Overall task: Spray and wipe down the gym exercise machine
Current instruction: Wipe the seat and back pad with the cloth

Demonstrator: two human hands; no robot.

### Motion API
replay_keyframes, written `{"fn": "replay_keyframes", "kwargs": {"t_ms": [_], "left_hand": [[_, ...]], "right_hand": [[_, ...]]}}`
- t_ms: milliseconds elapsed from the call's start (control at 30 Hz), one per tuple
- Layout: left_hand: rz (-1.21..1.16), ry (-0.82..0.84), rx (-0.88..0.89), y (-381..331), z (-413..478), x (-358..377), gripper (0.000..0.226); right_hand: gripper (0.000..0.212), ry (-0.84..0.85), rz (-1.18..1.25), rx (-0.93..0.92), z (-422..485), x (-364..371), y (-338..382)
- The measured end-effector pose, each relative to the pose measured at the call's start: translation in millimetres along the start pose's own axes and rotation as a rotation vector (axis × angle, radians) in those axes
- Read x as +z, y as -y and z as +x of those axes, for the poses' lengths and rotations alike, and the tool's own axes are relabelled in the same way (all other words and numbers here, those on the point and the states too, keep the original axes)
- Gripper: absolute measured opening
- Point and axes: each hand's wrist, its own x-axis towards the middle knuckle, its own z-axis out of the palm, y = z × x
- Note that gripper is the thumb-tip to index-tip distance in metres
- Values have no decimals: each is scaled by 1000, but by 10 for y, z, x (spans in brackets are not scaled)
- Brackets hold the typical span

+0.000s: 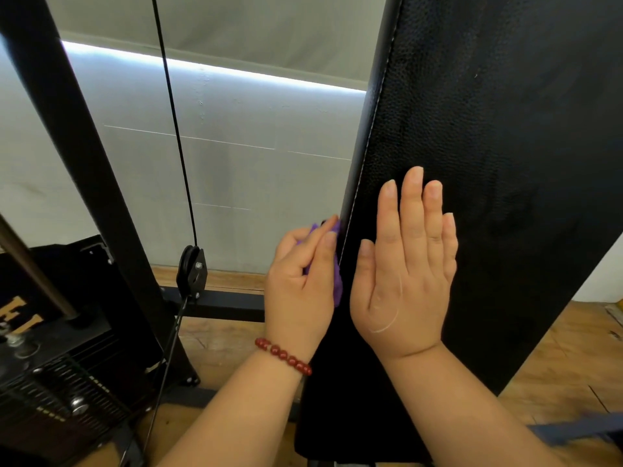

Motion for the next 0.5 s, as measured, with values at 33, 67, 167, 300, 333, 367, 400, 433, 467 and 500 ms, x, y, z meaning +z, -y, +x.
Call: {"fn": "replay_keyframes", "kwargs": {"t_ms": [33, 67, 167, 300, 333, 367, 400, 433, 467, 500], "left_hand": [[-8, 3, -23, 19, -19, -6, 24], [-5, -4, -33, 10, 2, -9, 23], [-9, -28, -8, -68, 194, 32, 23], [-111, -26, -48, -62, 270, 87, 16], [-122, -7, -76, 7, 225, 70, 21], [-125, 10, -106, 89, 165, 42, 26], [-120, 23, -134, 162, 111, 14, 30], [-114, 33, -154, 213, 79, -10, 31], [-114, 36, -167, 242, 75, -24, 30], [-125, 29, -176, 239, 100, -18, 27]], "right_hand": [[51, 2, -2, 0, -2, -1, 1], [52, 3, -3, 0, -4, -1, 1], [53, -1, -20, -9, -18, 7, 7], [55, 9, -40, -24, -82, 7, 2], [55, 18, -45, -29, -111, 10, 5], [55, 27, -49, -33, -136, 13, 11], [55, 34, -52, -37, -155, 16, 17], [56, 36, -55, -37, -166, 22, 21], [56, 35, -56, -36, -171, 26, 22], [56, 34, -56, -34, -174, 29, 25]]}}
